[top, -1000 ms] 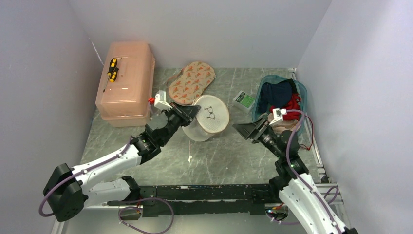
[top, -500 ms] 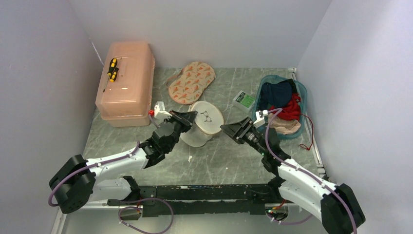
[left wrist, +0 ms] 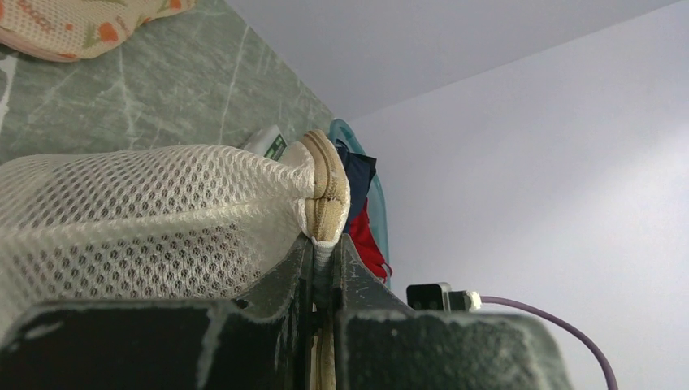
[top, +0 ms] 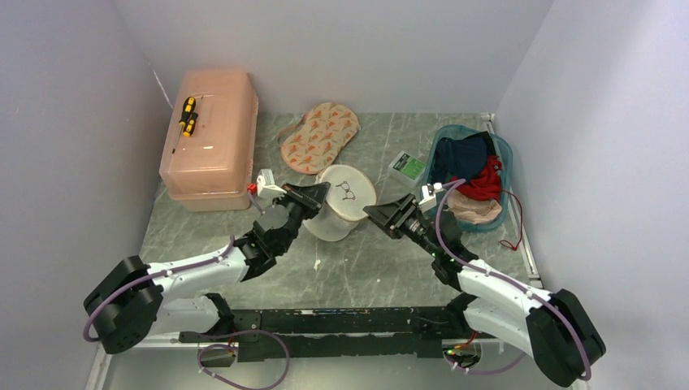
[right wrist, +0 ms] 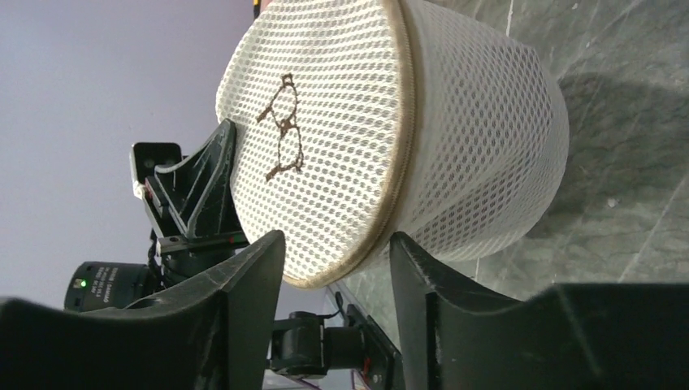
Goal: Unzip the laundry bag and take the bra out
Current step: Adjust the laundry bag.
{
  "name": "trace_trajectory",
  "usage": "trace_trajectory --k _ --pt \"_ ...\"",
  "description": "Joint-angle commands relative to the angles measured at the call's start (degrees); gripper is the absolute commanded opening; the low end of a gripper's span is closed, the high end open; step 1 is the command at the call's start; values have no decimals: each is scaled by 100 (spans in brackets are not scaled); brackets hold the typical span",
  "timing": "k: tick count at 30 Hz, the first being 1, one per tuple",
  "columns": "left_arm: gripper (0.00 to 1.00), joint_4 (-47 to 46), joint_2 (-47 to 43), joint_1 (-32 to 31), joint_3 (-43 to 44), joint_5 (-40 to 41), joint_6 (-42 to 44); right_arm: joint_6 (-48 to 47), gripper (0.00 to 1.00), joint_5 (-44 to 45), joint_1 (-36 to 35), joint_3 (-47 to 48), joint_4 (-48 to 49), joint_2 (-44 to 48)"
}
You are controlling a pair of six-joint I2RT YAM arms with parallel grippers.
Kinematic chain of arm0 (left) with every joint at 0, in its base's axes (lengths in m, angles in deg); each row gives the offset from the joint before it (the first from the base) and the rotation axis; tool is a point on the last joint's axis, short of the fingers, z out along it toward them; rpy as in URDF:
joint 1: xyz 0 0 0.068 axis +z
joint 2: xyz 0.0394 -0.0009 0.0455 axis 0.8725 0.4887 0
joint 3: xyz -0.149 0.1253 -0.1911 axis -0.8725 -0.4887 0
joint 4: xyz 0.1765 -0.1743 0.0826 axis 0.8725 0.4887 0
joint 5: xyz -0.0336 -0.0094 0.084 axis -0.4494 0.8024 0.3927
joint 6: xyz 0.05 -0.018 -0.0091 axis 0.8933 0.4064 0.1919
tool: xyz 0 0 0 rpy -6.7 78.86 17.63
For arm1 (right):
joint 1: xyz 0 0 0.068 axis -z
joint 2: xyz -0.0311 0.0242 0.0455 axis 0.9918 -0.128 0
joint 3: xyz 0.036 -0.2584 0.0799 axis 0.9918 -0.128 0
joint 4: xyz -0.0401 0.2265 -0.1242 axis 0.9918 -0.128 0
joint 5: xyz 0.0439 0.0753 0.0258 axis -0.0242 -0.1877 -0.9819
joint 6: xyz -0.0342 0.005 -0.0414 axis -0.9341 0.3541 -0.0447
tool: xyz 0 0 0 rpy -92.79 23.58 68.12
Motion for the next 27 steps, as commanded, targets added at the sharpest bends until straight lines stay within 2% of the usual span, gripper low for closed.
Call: trace_trajectory --k 1,7,9,10,11,13,15,16,18,20,23,27 --pt "3 -960 150 -46 6 -262 60 139 48 -21 -44 255 765 -273" --pt "3 -938 81 -75 69 -355 271 280 29 -118 -163 332 1199 -645" --pt "4 -930 20 -82 36 -365 360 171 18 -67 -163 312 1078 -531" --pt "7 -920 -21 -78 4 -372 423 45 8 -45 -163 311 967 -431" --pt "17 -909 -68 -76 -16 -423 548 -110 0 -29 -163 349 800 -304" --pt "54 -406 -343 -74 31 -599 1003 -399 0 -2 -163 415 355 17" --pt "81 1107 -838 -68 295 -500 1228 -713 0 23 -143 459 -219 441" --pt "88 1779 -1069 -50 442 -456 1486 -891 0 -7 -112 493 -503 658" --pt "93 2668 -1507 40 690 -640 2262 -1364 0 -189 -22 603 -1140 1098" --pt "94 3274 -1893 258 908 -1324 3047 -1989 0 -323 15 820 -2011 1493" --pt "94 4059 -2165 841 1321 -3217 3715 -2805 0 -665 101 1160 -3148 1883" --pt "94 4628 -1672 1685 2081 -6091 4143 -3365 0 -1511 268 1530 -4066 2032"
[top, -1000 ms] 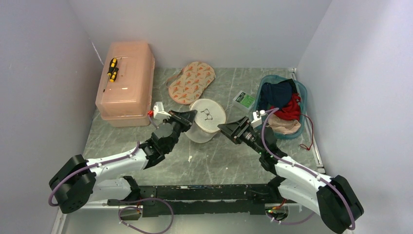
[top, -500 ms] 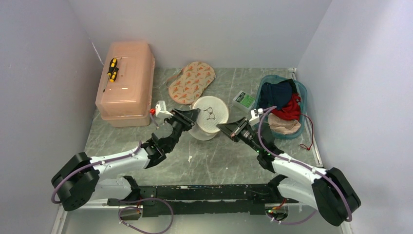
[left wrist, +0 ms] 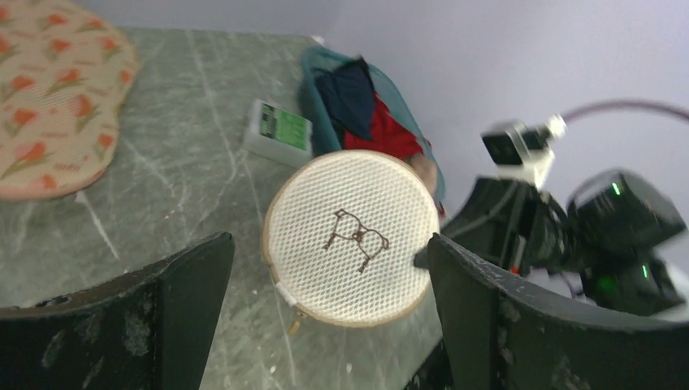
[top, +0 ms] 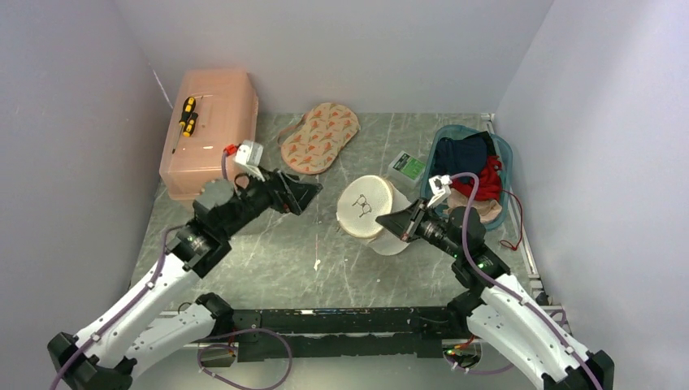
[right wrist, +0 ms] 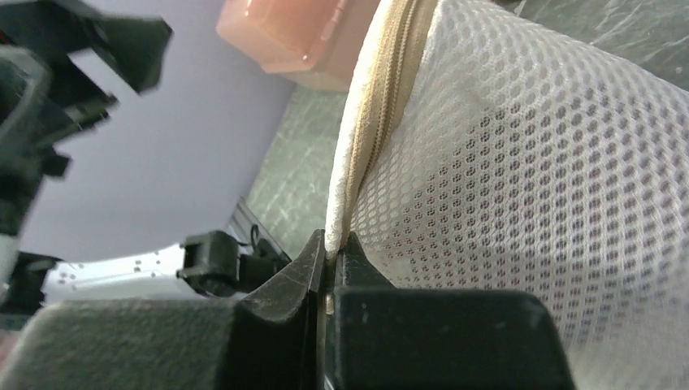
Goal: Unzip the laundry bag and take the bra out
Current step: Adjust the laundry bag.
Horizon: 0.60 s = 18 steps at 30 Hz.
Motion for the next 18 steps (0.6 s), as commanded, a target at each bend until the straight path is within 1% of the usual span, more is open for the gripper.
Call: trace_trajectory --k 1,4,5,7,9,15,18 --pt "94 1224 666 722 848 -3743 1024 -1097 0 -1039 124 598 -1156 200" --pt "94 1562 1316 880 1284 -5000 1101 -1325 0 -1139 138 747 -1502 336" --pt "94 1528 1497 879 1334 -5353 1044 -1383 0 -1188 141 769 -1530 388" --pt "94 1326 1741 893 1330 -5893 882 -1471 0 -1333 141 810 -1587 428" --pt "94 909 1812 894 1183 -6205 631 -1512 0 -1500 147 811 -1516 453" --pt "94 -27 1709 916 618 -6377 81 -1355 0 -2171 156 562 -791 429" --pt "94 96 1647 923 418 -6320 132 -1213 0 -2372 156 426 -368 391"
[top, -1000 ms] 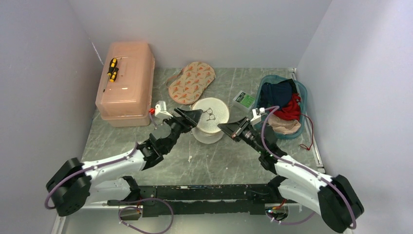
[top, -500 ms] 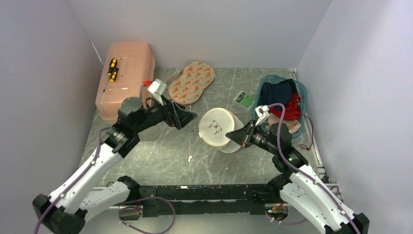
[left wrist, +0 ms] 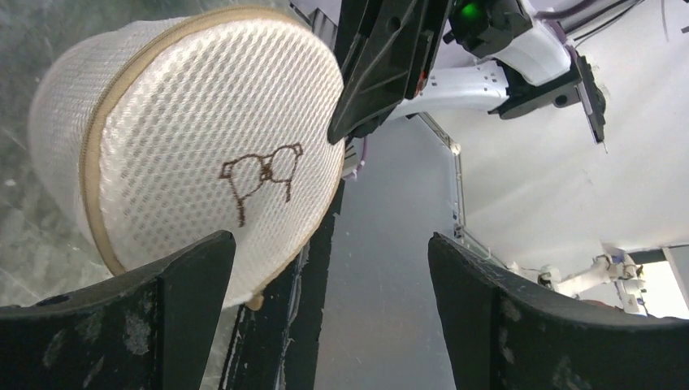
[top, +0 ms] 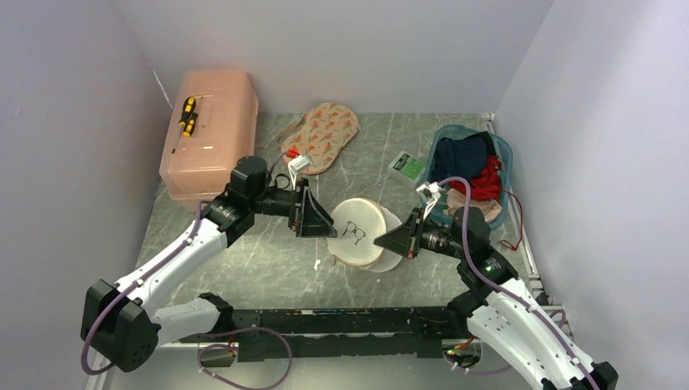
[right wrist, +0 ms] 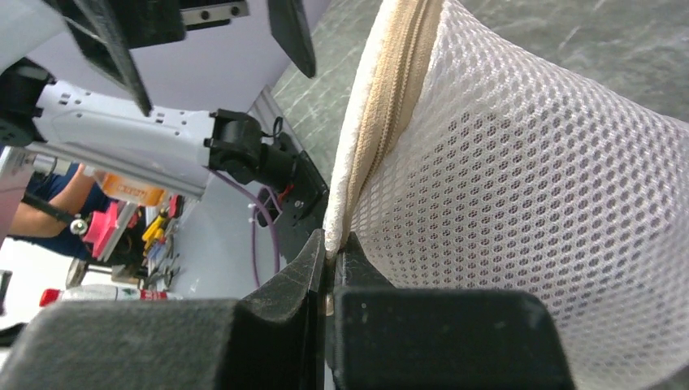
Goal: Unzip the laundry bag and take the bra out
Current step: Adjust the laundry bag.
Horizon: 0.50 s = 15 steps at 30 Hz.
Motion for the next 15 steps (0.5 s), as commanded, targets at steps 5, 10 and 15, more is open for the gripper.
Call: trace_trajectory --k 5,10,15 --pt "94 -3 -316 95 -601 38 123 341 0 -949 30 -236 1782 -63" --pt "94 -40 -407 186 -719 196 9 403 0 -1103 30 -302 1991 -159" --pt "94 733 -733 383 -515 599 368 323 0 -1060 30 -334 1892 -88"
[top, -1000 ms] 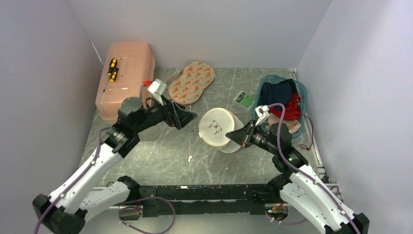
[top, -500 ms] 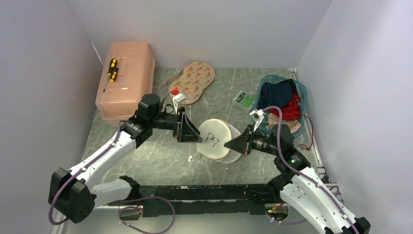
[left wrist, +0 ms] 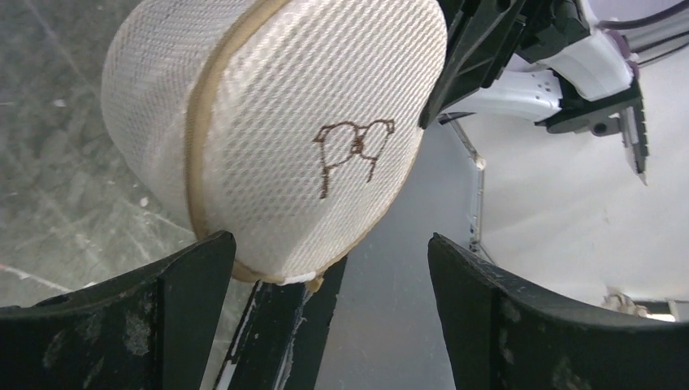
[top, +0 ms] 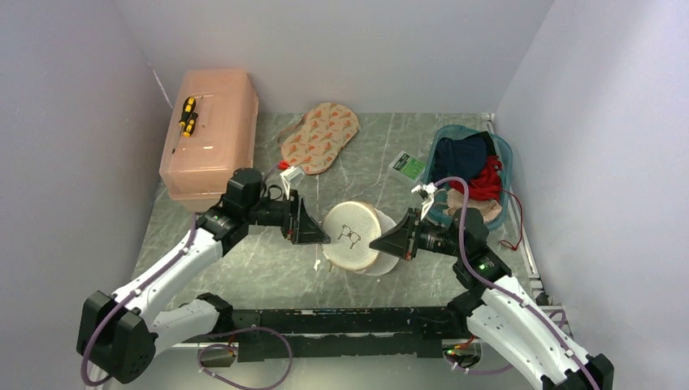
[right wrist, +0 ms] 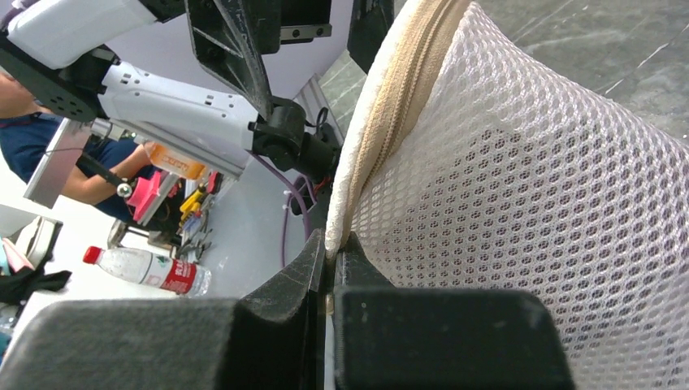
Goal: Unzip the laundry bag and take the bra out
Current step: Adjust the laundry bag.
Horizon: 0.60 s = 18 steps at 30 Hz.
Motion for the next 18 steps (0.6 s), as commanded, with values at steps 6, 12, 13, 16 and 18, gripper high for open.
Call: trace_trajectory --k 6,12,13,16,18 --pt "94 189 -731 434 -7 312 -23 -19 0 -196 26 -34 663 190" --pt "87 -407 -308 445 -108 -338 -341 55 0 -382 25 -57 896 148" --pt "86 -590 -230 445 -113 -488 -416 51 0 -408 26 -49 914 135" --pt "83 -943 -23 445 -110 -909 -615 67 0 -487 24 -31 1007 78" --pt "82 -835 47 437 -72 -1021 -546 110 0 -530 24 -33 1116 25"
